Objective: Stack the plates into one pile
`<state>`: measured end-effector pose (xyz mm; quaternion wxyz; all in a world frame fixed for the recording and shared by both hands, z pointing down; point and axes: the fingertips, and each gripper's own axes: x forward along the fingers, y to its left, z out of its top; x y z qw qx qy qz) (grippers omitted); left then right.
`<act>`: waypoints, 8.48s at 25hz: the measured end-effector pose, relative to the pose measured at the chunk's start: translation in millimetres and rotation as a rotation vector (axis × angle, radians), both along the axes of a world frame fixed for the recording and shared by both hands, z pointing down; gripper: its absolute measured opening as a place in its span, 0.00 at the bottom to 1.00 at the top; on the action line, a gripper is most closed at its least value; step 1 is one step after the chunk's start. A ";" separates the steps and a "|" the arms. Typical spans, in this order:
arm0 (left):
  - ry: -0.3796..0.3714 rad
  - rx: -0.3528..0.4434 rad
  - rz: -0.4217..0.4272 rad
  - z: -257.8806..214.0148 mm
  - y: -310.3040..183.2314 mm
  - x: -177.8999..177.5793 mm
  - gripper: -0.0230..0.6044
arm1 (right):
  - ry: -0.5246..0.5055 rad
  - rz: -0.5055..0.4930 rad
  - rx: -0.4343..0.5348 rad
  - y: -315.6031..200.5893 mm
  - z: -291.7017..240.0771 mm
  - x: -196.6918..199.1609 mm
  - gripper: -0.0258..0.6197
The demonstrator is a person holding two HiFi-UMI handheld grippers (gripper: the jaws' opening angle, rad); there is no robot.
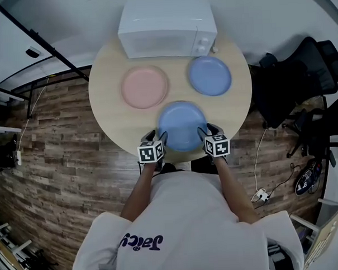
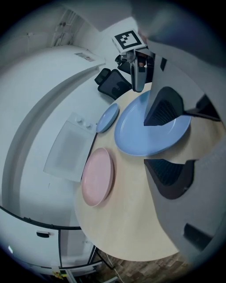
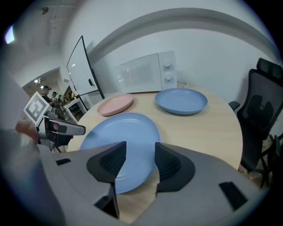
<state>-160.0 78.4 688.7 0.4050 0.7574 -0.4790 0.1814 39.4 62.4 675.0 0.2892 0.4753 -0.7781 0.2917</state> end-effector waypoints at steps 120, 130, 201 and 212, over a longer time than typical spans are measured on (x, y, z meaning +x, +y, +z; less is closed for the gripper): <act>-0.129 -0.136 -0.077 0.8 -274.9 170.3 0.40 | 0.149 0.111 -0.025 -301.0 2.2 191.0 0.35; -0.136 -0.097 -0.130 -20.7 -231.4 123.8 0.40 | 0.090 -0.048 0.047 -254.3 -32.7 105.7 0.35; 0.016 -0.163 -0.578 26.0 -141.6 -164.8 0.11 | -0.232 -0.042 -0.356 -175.5 44.0 -152.4 0.18; 0.024 -0.119 -0.501 -16.6 -114.4 -115.6 0.11 | -0.270 -0.009 -0.268 -143.1 -2.7 -104.2 0.18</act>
